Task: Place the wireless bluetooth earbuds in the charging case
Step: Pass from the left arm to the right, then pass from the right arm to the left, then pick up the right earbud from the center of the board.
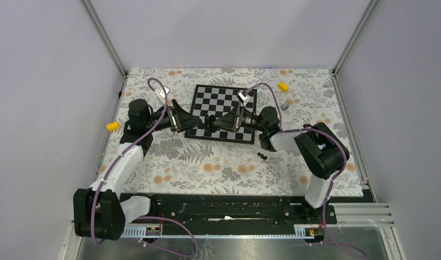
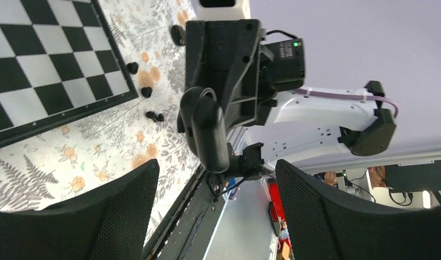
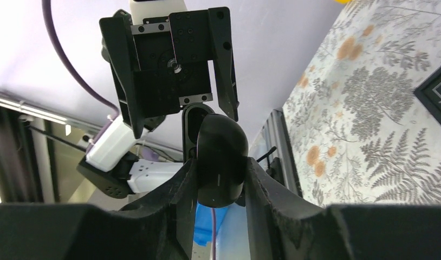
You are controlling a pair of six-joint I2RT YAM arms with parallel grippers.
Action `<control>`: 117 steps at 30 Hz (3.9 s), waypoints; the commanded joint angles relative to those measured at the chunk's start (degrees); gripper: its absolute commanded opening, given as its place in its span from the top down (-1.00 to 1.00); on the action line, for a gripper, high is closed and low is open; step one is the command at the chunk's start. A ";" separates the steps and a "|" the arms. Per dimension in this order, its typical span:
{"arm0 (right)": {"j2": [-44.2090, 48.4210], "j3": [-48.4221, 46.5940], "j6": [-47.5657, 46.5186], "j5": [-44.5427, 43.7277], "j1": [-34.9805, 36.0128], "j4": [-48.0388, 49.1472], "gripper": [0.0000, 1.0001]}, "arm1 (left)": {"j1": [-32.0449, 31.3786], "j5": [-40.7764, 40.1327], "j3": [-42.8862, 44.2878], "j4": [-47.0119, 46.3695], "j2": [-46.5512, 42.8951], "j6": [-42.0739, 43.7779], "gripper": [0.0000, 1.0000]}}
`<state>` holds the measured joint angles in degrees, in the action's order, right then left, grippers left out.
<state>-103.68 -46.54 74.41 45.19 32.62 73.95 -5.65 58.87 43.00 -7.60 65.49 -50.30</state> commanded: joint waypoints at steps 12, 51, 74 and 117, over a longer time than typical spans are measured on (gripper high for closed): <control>-5.04 -4.07 13.61 5.13 -0.19 21.36 1.00 | -0.06 4.21 -4.96 -27.94 1.92 -18.64 -0.65; -5.61 -6.10 14.77 6.41 -0.03 21.84 1.00 | -5.60 4.96 -5.78 -41.54 10.47 -25.61 0.09; -5.69 -5.60 14.62 6.32 -0.01 21.74 1.00 | -6.83 4.32 -5.17 -40.12 10.16 -24.15 0.62; 27.28 -0.93 -44.27 -54.21 -4.89 -91.42 -0.99 | -9.55 -1.10 1.47 7.25 6.18 9.08 0.93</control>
<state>-76.40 -48.47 32.34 7.35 28.03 -2.20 -13.10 58.98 45.32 0.45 72.58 -43.27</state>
